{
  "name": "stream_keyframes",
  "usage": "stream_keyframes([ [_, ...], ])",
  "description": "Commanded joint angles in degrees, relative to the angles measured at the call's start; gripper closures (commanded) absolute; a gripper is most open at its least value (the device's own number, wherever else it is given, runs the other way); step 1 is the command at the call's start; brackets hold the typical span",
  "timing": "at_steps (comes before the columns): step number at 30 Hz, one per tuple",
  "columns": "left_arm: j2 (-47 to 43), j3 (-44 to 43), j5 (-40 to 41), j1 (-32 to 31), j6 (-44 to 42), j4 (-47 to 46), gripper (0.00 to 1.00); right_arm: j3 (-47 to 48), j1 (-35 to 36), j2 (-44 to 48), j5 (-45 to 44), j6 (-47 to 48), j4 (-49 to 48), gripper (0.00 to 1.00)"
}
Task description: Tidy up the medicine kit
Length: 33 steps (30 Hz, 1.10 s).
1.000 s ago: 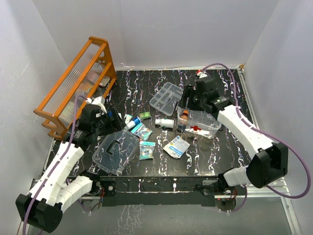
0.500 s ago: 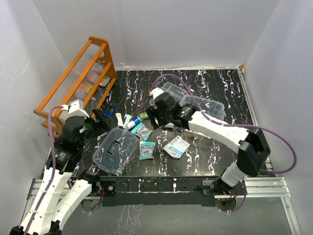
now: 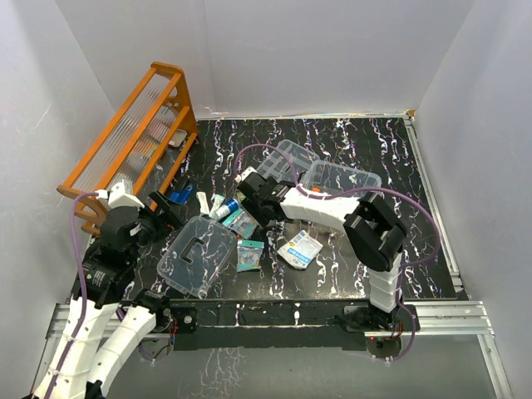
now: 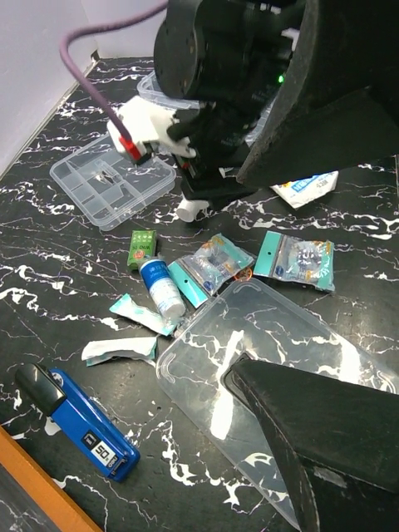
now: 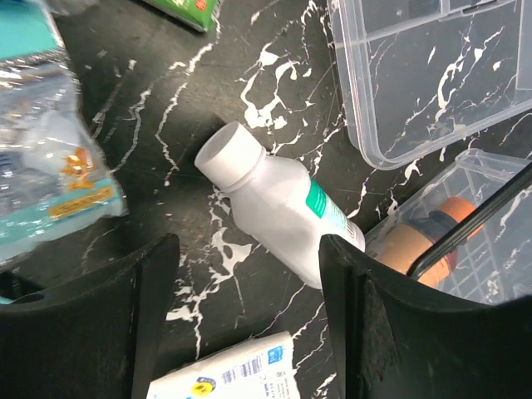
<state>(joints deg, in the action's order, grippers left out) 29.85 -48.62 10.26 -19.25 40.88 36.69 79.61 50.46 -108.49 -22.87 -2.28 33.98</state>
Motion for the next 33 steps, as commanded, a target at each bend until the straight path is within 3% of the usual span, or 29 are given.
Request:
stream_keyframes([
  [1, -0.3, 0.6, -0.8, -0.2, 1.7, 0.1, 0.16, 3.1, -0.1, -1.9, -5.3, 4.1, 0.1, 0.34],
  [9, 2.9, 0.0, -3.6, -0.2, 1.9, -0.8, 0.16, 3.0, -0.2, -3.5, -1.5, 6.5, -1.0, 0.34],
  [16, 4.2, -0.6, -11.4, -0.2, -1.8, -5.4, 0.16, 3.4, -0.3, -4.6, 6.0, 9.0, 2.0, 0.34],
  [33, 4.5, 0.4, -11.1, -0.2, -2.5, -5.2, 0.15, 7.4, -4.2, -7.6, 6.6, 8.4, 4.6, 0.37],
])
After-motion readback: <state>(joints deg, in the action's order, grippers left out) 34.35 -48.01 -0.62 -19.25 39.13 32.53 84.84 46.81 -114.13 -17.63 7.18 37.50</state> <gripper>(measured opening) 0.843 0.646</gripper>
